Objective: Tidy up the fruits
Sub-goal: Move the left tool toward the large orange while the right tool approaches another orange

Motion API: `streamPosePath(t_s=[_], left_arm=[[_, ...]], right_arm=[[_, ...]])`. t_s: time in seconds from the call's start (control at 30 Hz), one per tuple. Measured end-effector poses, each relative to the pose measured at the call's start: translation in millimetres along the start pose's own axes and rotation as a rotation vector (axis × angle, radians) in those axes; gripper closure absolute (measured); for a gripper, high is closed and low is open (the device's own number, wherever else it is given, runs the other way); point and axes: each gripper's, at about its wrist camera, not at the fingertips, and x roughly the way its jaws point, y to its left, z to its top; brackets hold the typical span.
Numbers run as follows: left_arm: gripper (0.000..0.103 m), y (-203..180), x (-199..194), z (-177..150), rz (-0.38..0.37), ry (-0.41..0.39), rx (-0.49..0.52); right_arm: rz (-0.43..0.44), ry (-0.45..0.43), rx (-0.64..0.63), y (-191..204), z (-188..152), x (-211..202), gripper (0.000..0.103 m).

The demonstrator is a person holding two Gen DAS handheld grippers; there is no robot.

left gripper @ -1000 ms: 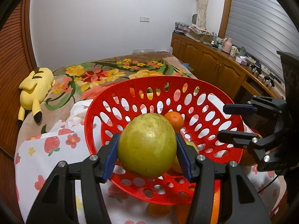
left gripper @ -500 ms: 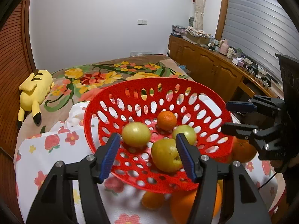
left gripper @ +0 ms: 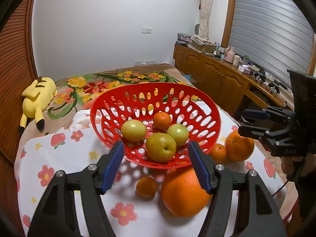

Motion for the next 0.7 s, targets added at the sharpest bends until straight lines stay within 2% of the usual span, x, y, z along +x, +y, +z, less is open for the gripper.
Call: streamPosePath(t_s=[0.37, 0.7], left_arm=[[0.032, -23, -11, -23, -0.016, 0.02, 0.019], [0.032, -38, -1, -41, -0.031, 0.074, 0.02]], right_arm=[[-0.067, 0.005, 0.057, -12, -34, -18, 0.029], [-0.105, 0.032, 0.082, -22, -55, -18, 0.022]])
